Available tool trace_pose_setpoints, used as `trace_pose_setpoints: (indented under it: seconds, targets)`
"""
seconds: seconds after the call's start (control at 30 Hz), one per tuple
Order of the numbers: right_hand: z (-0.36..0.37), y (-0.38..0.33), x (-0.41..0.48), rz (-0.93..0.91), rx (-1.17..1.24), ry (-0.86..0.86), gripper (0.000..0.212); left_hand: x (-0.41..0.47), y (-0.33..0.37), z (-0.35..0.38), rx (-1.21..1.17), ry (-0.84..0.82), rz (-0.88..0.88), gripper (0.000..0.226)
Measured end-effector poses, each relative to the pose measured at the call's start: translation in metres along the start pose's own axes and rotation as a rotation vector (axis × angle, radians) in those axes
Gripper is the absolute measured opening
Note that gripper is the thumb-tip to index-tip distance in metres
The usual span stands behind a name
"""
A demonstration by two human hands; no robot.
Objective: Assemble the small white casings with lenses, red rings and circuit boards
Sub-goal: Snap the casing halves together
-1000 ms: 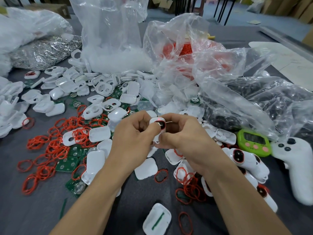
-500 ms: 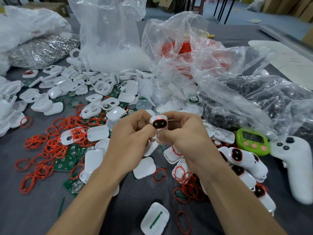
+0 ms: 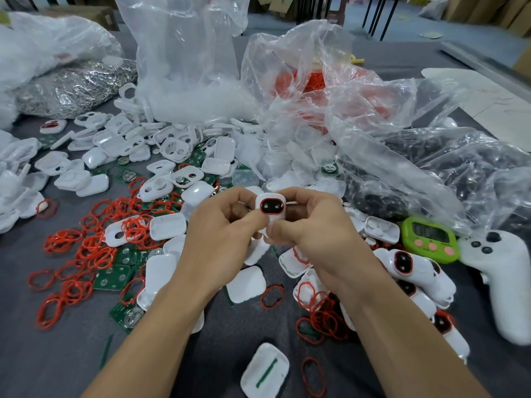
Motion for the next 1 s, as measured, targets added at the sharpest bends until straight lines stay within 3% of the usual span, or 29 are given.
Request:
trace_pose_setpoints:
  seconds: [0.1,0.27,0.37,0.6,0.8,1.0]
  targets:
    - [-0.004,0.000,0.001,-0.005,-0.030,0.050,0.041,-0.001,0.000,0.002,0.023,-0.019,0.015,0.020]
    - [-0.002,-0.002,0.000,0.067,0.118,-0.060,0.020,0.002,-0.002,-0.001,0.038,0.010,-0.001,0.010]
    - [-0.005,-0.001,0.002,0.107,0.173,-0.027,0.015,0.001,-0.002,-0.001,0.052,0.007,-0.001,0.009]
    - [-0.003,-0.001,-0.001,0.067,0.105,0.072,0.031,-0.004,0.006,0.001,0.115,0.002,0.042,0.024]
    - [-0.002,-0.001,0.000,0.052,0.123,-0.046,0.028,-0.001,0.003,0.001,0.103,0.052,0.006,0.021]
    - [0.005,0.000,-0.001,-0.045,0.052,-0.143,0.039,0.002,0.000,-0.003,0.064,0.115,-0.043,0.024]
Point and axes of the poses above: each hand's wrist, its own x-axis towards the middle knuckle, its own z-axis out of the palm, y = z × x, the point moved 5 cm from there along x, towards the middle knuckle, and after that the axes turned 4 degrees about -z, right-handed, at the moved point
